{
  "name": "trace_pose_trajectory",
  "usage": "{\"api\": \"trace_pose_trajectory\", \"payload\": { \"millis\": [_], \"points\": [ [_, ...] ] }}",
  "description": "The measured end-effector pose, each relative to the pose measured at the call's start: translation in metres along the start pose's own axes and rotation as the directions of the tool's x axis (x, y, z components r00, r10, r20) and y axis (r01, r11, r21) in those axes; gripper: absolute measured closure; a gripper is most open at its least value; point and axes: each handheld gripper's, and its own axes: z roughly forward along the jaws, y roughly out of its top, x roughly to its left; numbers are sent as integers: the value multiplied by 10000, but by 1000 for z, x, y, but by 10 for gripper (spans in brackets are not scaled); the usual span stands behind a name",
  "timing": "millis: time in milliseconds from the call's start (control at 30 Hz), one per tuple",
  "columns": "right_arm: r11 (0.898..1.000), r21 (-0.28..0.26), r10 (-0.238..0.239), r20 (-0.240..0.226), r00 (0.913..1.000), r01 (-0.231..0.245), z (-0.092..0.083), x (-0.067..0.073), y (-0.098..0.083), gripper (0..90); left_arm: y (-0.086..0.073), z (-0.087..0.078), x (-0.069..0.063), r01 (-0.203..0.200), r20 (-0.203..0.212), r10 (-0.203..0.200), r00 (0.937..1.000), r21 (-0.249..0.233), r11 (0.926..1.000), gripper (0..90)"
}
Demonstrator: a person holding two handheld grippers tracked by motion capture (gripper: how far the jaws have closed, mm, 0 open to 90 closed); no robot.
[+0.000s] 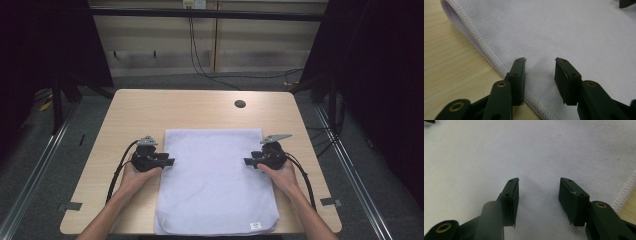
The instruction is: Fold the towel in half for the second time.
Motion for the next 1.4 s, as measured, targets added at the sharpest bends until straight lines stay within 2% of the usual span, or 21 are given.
{"api": "trace_pose_trajectory", "payload": {
  "millis": [33,100,200,367,433,467,533,667,767,800,867,933,967,1033,1067,1100,1133,1200,1233,1300,1400],
  "points": [
    [9999,17,-103,30,9999,103,1,2,1,503,-1,-1,0,20,9,-20,10000,12,10000,642],
    [9996,199,-190,-41,9998,191,0,3,0,510,-5,-4,-2,-224,83,223,9997,69,9997,698],
    [9986,280,-451,-137,9989,455,-5,6,-5,590,-13,-10,-10,-356,307,354,9989,65,9993,733],
    [9963,623,-589,-192,9981,600,-19,18,-18,699,-20,-16,-28,-675,237,665,9975,431,9968,827],
    [9946,753,-708,-78,9975,712,-24,24,-22,700,-24,-19,-35,-840,445,817,9957,522,9951,841],
    [9928,805,-897,39,9960,891,-27,27,-25,700,-26,-22,-38,-939,543,907,9944,601,9938,846],
    [9914,860,-982,-38,9952,982,-31,32,-30,700,-32,-27,-45,-1071,773,1020,9918,661,9920,848],
    [9906,924,-971,-467,9942,1011,-42,41,-43,698,-44,-39,-56,-1110,1158,1007,9882,864,9901,847],
    [9852,1146,-1201,-707,9902,1277,-53,53,-53,695,-52,-46,-67,-1129,1387,986,9854,997,9886,836],
    [9839,1203,-1236,-726,9897,1318,-56,57,-56,692,-55,-50,-72,-1252,1400,1091,9841,1124,9857,828],
    [9848,1206,-1137,-942,9890,1247,-62,62,-64,676,-60,-54,-81,-1240,1599,1040,9816,1211,9849,799],
    [9855,1186,-1070,-1176,9873,1210,-64,63,-66,644,-61,-56,-84,-1305,1632,1095,9805,1245,9836,762],
    [9855,1196,-1051,-1238,9867,1200,-65,64,-66,639,-59,-57,-83,-1262,1682,1041,9802,1267,9839,741],
    [9884,1033,-975,-1340,9862,1117,-66,60,-61,594,-53,-59,-76,-1188,1775,1001,9790,984,9880,691],
    [9913,816,-920,-1301,9872,1031,-67,57,-58,582,-46,-61,-69,-1060,1639,946,9819,625,9924,672],
    [9944,481,-886,-1049,9905,941,-72,50,-50,596,-42,-62,-65,-915,1552,836,9843,440,9948,658],
    [9957,226,-876,-1015,9910,904,-74,46,-46,600,-36,-63,-59,-817,1414,778,9869,222,9964,651],
    [9965,-365,-775,-878,9931,746,-79,33,-35,600,-27,-62,-47,-714,1030,704,9922,56,9974,636],
    [9965,-463,-729,-776,9943,695,-81,26,-28,600,-21,-59,-38,-547,872,544,9947,10,9985,627],
    [9954,-855,-483,-609,9970,430,-82,8,-14,600,-11,-53,-25,-400,556,407,9976,-124,9991,608],
    [9920,-1260,-131,-472,9988,71,-76,-13,-1,599,-1,-46,-9,132,429,-116,9990,-378,9992,574]
  ]
}}
